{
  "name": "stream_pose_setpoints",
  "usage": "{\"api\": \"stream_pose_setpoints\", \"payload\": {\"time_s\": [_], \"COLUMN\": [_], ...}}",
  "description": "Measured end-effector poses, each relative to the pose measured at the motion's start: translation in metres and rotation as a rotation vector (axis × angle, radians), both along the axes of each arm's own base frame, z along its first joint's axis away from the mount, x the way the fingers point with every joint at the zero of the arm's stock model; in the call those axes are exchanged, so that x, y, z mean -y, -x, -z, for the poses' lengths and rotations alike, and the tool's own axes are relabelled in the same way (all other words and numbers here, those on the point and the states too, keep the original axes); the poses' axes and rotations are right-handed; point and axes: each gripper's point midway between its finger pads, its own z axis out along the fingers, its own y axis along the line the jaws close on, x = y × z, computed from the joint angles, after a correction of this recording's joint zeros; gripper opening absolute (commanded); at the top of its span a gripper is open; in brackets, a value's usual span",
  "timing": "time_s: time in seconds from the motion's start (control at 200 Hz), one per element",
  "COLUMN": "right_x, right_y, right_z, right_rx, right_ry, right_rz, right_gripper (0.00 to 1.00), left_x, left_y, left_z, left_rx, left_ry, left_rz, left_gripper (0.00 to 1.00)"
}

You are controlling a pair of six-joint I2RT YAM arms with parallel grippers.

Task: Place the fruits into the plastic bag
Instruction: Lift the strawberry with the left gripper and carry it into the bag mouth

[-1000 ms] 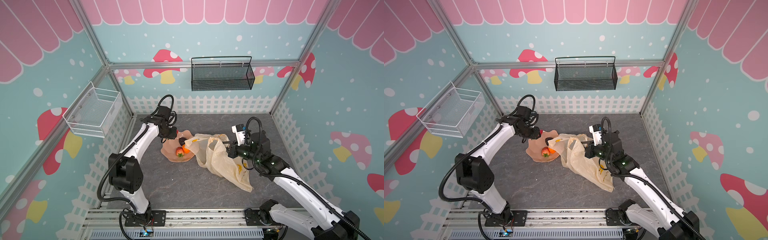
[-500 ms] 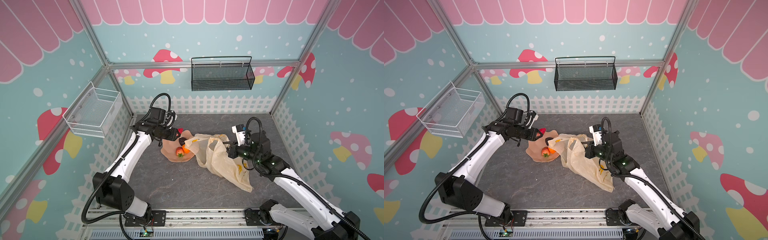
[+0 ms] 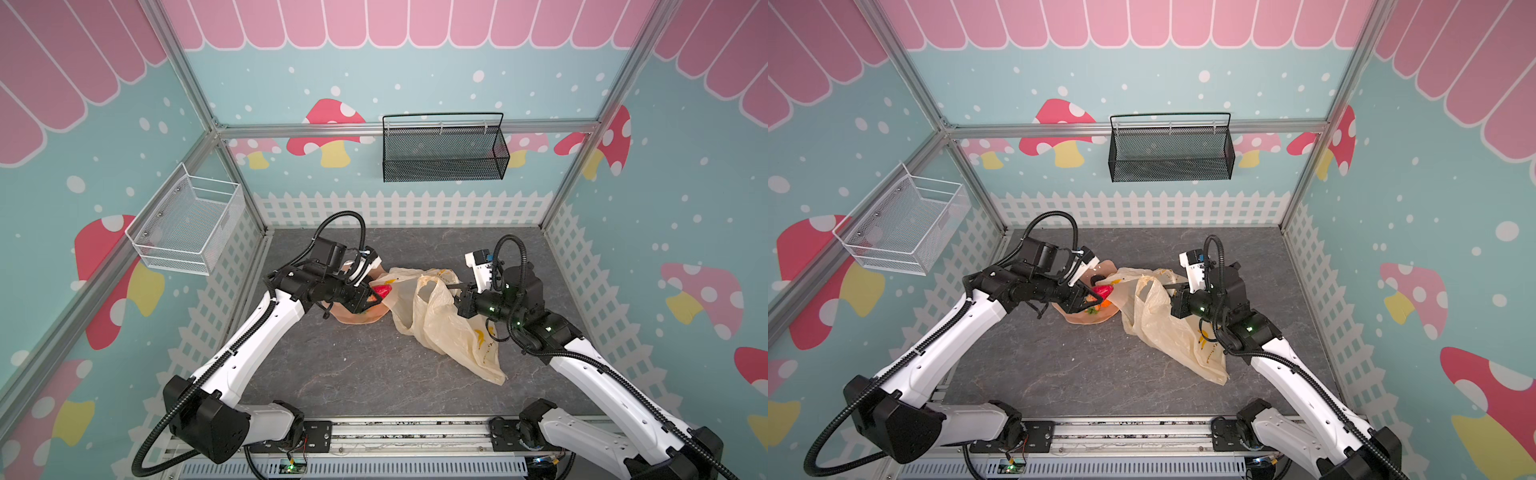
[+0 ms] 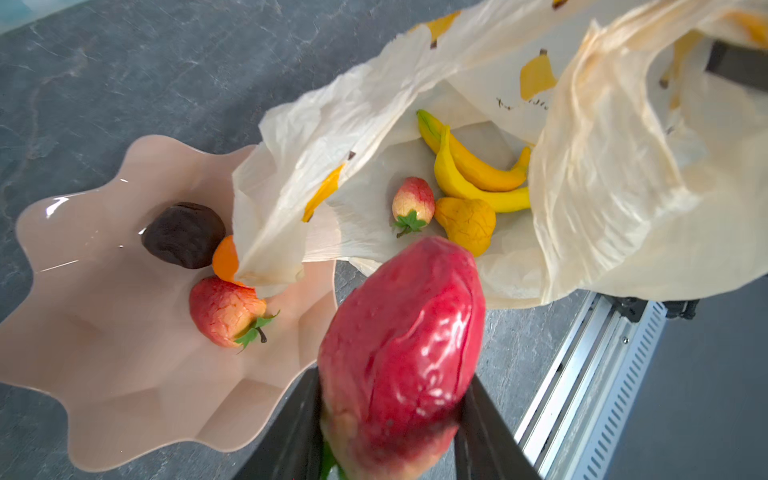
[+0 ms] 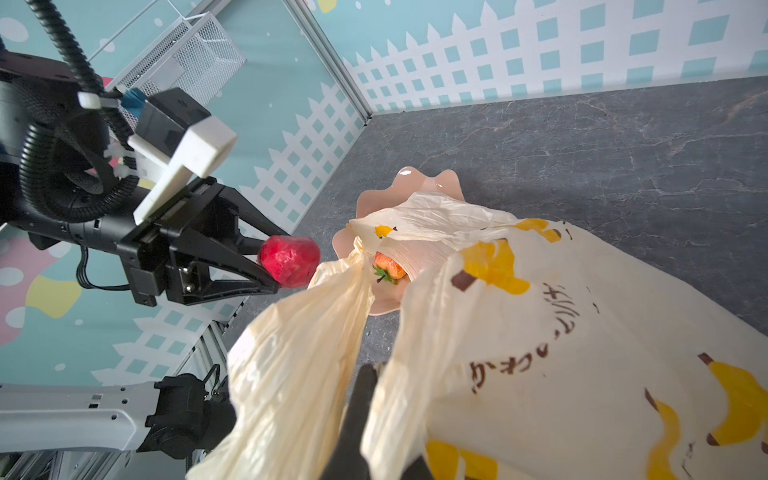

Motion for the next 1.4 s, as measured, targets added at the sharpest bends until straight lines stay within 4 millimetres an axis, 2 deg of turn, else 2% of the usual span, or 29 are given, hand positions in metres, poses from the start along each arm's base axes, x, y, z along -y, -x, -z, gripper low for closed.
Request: {"api": "stream_pose_setpoints", "payload": {"time_s": [0.14, 0.355, 0.515, 0.765, 1.151, 1.401], "right_x": [0.000, 0.001, 0.002, 0.003, 0.002, 0.002], "right_y": [0.000, 0.002, 0.004, 0.005, 0.006, 0.006], "right_z": [0.000, -0.004, -0.008, -0.009, -0.009, -0.010], "right_rx": [0.001, 0.011, 0.021, 0.024, 0.023, 0.023], "right_ry": [-0.001, -0.006, -0.012, -0.014, -0.017, -0.017], "right_rz": [0.000, 0.001, 0.001, 0.001, -0.007, -0.008], "right_gripper": [0.00, 0.00, 0.00, 0.00, 0.00, 0.00], "left_x": [0.015, 0.028, 0.040, 0.051, 0.092, 0.121], "left_y": [0.003, 0.001, 0.000, -0.012, -0.019, -0.010], "left_z": [0.022, 0.068, 0.087, 0.097, 0.113, 0.121], "left_rx": [-0.036, -0.116, -0.140, -0.138, -0.127, -0.142], "left_ry": [-0.061, -0.176, -0.226, -0.255, -0.265, -0.239], "left_rz": [0.040, 0.069, 0.094, 0.099, 0.167, 0.233], "left_gripper": [0.28, 0.27, 0.25, 0.26, 0.29, 0.41]}}
